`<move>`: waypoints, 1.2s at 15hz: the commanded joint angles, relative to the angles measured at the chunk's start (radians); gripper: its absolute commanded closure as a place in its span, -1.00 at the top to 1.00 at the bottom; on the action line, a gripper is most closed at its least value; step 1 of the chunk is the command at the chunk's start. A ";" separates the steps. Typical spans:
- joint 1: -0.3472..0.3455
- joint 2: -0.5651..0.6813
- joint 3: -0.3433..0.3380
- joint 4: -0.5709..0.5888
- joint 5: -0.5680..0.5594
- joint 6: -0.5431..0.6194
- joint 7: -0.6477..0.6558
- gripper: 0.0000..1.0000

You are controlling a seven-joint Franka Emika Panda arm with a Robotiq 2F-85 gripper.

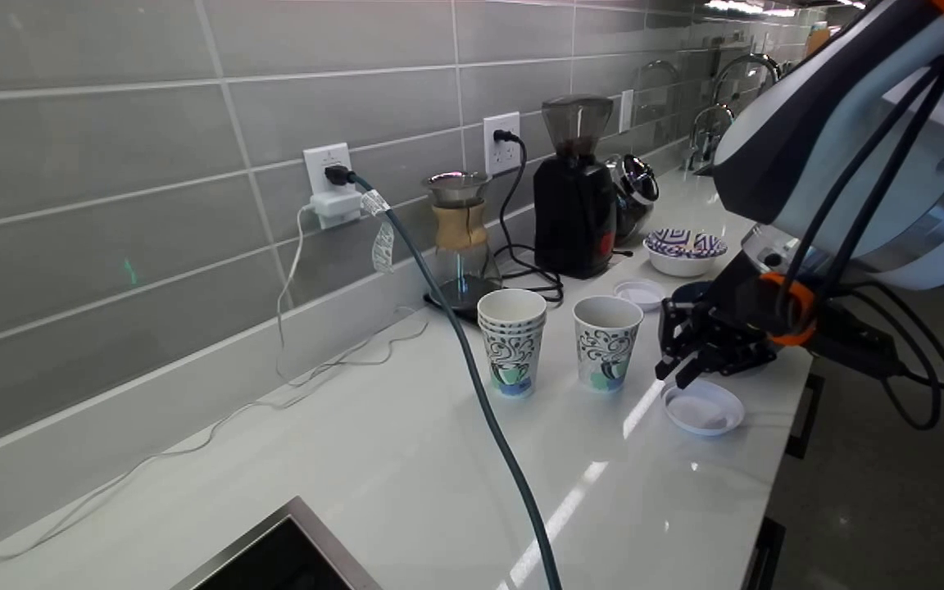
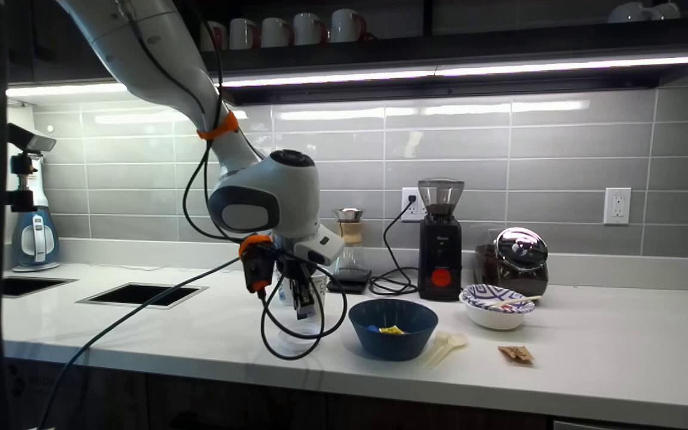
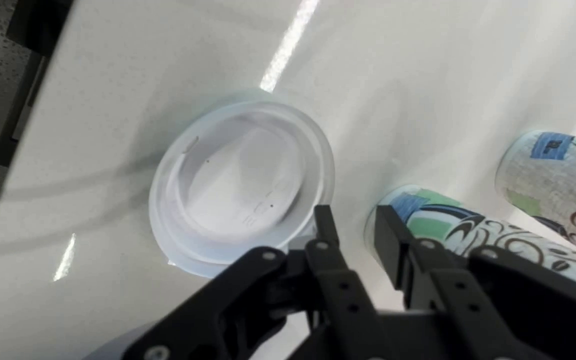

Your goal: Turn the white lid on the counter

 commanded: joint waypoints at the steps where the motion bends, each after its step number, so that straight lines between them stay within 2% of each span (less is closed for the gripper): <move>1: 0.021 -0.036 -0.028 -0.026 -0.029 -0.018 0.018 0.20; 7: 0.027 -0.076 -0.065 -0.076 -0.180 -0.031 0.097 0.99; 12: 0.022 -0.076 -0.080 -0.086 -0.244 -0.049 0.122 1.00; 18: 0.020 -0.058 -0.070 -0.066 -0.177 -0.028 0.069 1.00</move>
